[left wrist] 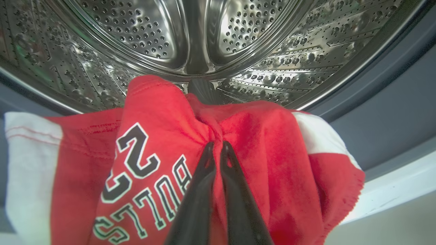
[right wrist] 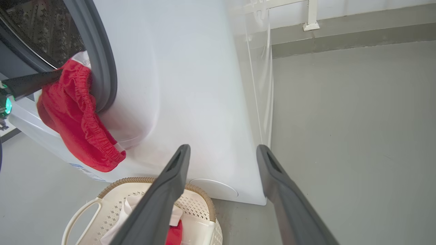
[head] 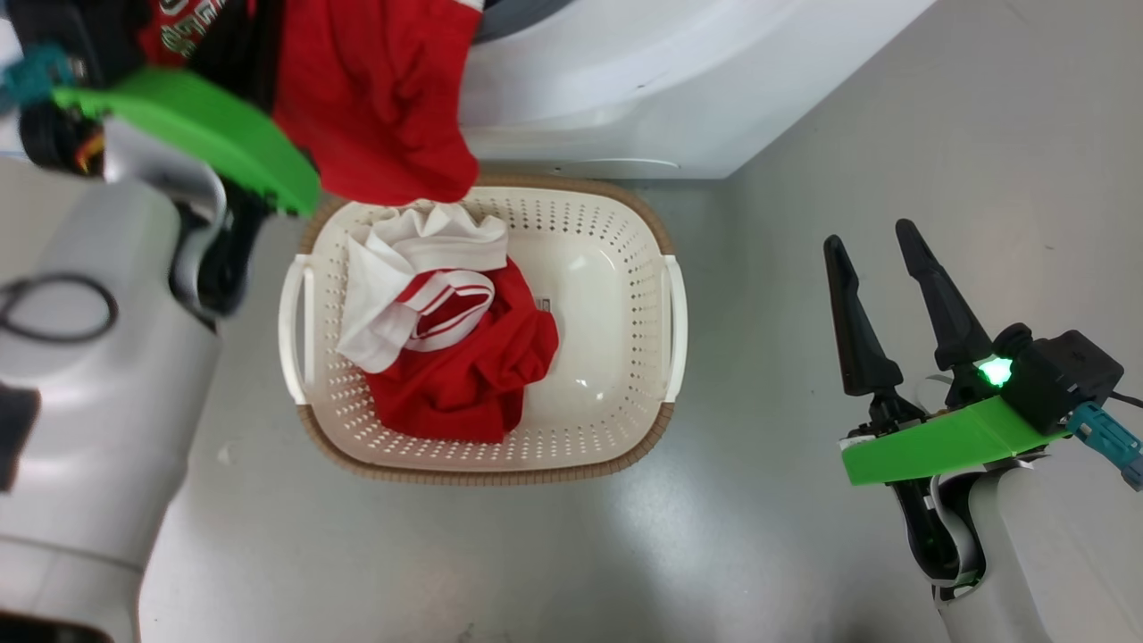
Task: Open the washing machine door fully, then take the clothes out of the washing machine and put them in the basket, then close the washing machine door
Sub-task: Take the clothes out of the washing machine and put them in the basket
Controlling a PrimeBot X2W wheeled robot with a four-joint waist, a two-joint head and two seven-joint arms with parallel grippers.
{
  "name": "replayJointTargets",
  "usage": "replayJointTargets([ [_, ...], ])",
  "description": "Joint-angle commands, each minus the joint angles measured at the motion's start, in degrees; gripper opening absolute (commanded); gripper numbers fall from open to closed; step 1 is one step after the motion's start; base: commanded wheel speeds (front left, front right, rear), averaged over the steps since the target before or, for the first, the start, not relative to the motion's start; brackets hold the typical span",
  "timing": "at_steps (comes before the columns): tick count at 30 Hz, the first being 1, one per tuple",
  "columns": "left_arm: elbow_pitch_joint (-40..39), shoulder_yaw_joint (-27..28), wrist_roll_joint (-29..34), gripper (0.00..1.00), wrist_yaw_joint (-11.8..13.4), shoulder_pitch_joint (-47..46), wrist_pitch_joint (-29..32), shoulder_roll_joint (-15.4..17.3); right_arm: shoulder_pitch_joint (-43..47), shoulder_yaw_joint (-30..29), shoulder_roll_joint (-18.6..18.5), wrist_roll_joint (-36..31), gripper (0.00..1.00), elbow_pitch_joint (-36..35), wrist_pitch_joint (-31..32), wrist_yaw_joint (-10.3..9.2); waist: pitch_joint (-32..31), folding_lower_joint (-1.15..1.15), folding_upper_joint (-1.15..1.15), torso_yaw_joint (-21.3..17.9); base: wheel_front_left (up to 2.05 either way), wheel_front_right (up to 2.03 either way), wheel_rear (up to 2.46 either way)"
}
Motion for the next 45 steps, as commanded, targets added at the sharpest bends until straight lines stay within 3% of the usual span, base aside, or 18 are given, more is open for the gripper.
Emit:
replayJointTargets([
  [1,-2.43,0.98,-1.11,0.00,-0.31,2.29,-1.64,3.01,1.92,1.02,0.13,-0.46,1.00,-1.12,-0.36,0.36,-0.61,0.00,0.00,0.64,0.00,0.00,0.00],
  [13,-17.53,3.67,-2.61,0.00,-0.30,18.52,-3.92,4.46,3.02,0.39,0.13,-1.08,1.00,-0.98,-0.36,0.36,-2.11,0.00,0.00,2.38,0.00,0.00,0.00],
  [23,-23.37,3.13,-1.67,0.00,0.12,29.95,-3.94,3.86,3.16,0.59,0.13,-1.29,1.00,-1.03,-0.36,0.36,-2.03,0.00,0.00,2.41,0.00,0.00,0.00],
  [32,-17.94,0.31,-1.63,0.00,-0.08,32.07,-3.93,2.46,2.70,1.02,0.13,-1.37,1.00,-1.41,-0.36,0.36,-0.15,0.00,0.00,1.56,0.00,0.00,0.00],
  [45,-3.53,-8.02,-2.92,0.00,-0.29,23.11,-3.94,0.08,0.62,1.19,0.13,-1.02,1.00,-2.38,-0.36,0.36,5.28,0.00,0.00,-0.45,0.00,0.00,0.00],
])
